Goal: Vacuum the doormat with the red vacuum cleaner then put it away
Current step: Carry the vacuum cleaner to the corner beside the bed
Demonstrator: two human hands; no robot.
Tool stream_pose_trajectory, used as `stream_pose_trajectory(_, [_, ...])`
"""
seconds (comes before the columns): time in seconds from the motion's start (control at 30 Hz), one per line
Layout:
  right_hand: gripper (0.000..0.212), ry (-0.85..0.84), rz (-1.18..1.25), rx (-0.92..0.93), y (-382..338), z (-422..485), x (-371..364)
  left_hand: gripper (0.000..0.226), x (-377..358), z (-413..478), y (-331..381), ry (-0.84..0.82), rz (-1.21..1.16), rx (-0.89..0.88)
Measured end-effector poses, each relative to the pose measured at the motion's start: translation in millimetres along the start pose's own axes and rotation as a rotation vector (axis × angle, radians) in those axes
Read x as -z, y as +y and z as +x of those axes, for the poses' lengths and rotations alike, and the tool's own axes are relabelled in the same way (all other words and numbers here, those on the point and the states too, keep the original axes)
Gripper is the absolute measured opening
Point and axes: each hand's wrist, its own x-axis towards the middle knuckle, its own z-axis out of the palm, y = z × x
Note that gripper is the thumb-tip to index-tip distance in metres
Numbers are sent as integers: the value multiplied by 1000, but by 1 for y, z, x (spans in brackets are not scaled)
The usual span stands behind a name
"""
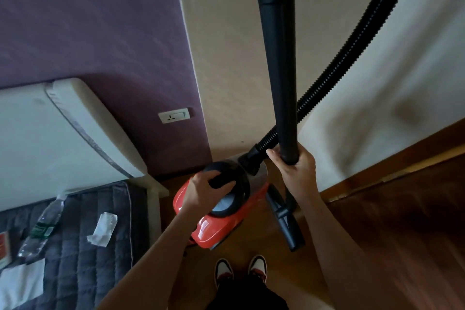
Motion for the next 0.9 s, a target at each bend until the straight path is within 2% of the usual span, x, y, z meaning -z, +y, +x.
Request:
stream_pose_trajectory(0.17, [35,-8,-40,-17,55,24,1,11,-37,30,-30,-73,44,-8])
stream_pose_trajectory(0.43, [35,20,-35,-53,210,67,-13,20,-140,98,-134,-96,57,-5])
stream_pose_trajectory(0.7, [28,16,-8,-52,378,97,-44,13,-251,161,-251,-176,72,-49])
stream_pose_trajectory(0.83, [22,78,-8,-43,448,107,-66,10,-295,189,-307,-158,78,-64])
stream_pose_trajectory(0.9, [26,116,-3,-13,474,112,-77,12,-317,203,-333,-147,87,-81])
